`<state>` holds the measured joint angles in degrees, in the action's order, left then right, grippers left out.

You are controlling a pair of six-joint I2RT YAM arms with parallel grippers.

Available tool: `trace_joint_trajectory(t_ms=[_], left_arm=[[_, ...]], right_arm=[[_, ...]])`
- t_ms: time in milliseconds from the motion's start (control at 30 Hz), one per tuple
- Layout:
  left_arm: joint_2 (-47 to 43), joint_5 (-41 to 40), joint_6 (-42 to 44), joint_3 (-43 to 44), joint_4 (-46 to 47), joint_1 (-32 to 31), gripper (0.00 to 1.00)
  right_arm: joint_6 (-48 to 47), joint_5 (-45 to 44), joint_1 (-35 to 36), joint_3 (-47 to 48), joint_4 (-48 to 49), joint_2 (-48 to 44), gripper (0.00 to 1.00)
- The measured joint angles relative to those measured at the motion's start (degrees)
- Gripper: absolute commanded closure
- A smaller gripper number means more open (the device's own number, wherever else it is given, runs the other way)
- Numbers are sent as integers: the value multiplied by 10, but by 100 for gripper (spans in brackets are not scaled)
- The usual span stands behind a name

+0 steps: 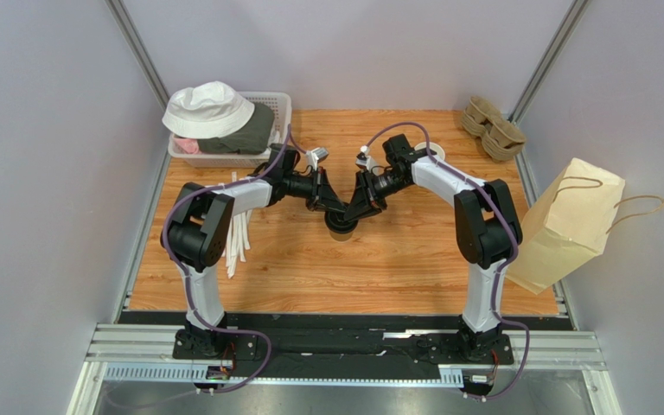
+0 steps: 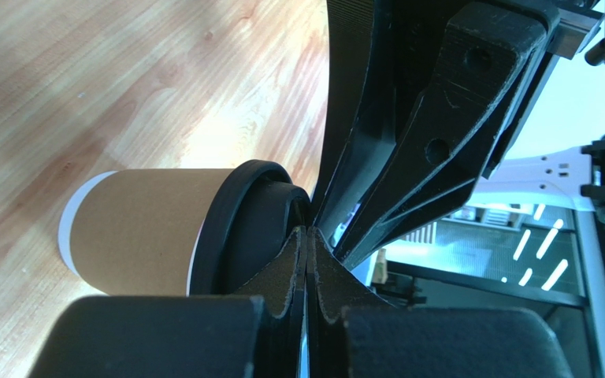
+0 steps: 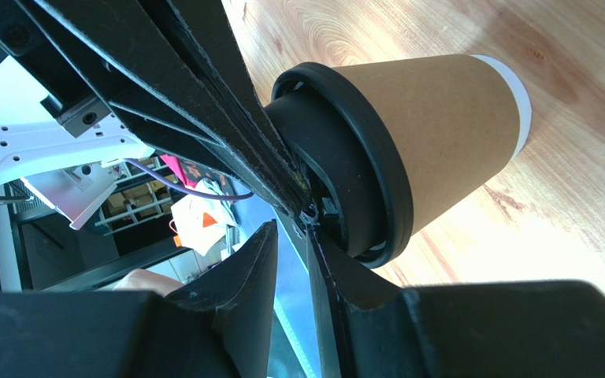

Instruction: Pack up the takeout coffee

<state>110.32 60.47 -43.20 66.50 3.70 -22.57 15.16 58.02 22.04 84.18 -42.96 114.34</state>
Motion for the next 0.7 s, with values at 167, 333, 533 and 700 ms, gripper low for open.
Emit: trace_joint_trajectory(t_ms=[167, 333, 533, 700], left_arm=[[8, 17, -25, -6, 25, 4, 100], [11, 25, -41, -14, 44, 8, 100], [12, 30, -56, -22, 57, 11, 100], [13, 40, -62, -23, 68, 13, 98]], right_arm=[[-2, -4, 0, 7, -10, 5, 71], [-6, -5, 0, 16, -22, 12, 71], [-14, -7, 0, 28, -37, 20, 71], [-41, -7, 0, 70, -81, 42, 70]])
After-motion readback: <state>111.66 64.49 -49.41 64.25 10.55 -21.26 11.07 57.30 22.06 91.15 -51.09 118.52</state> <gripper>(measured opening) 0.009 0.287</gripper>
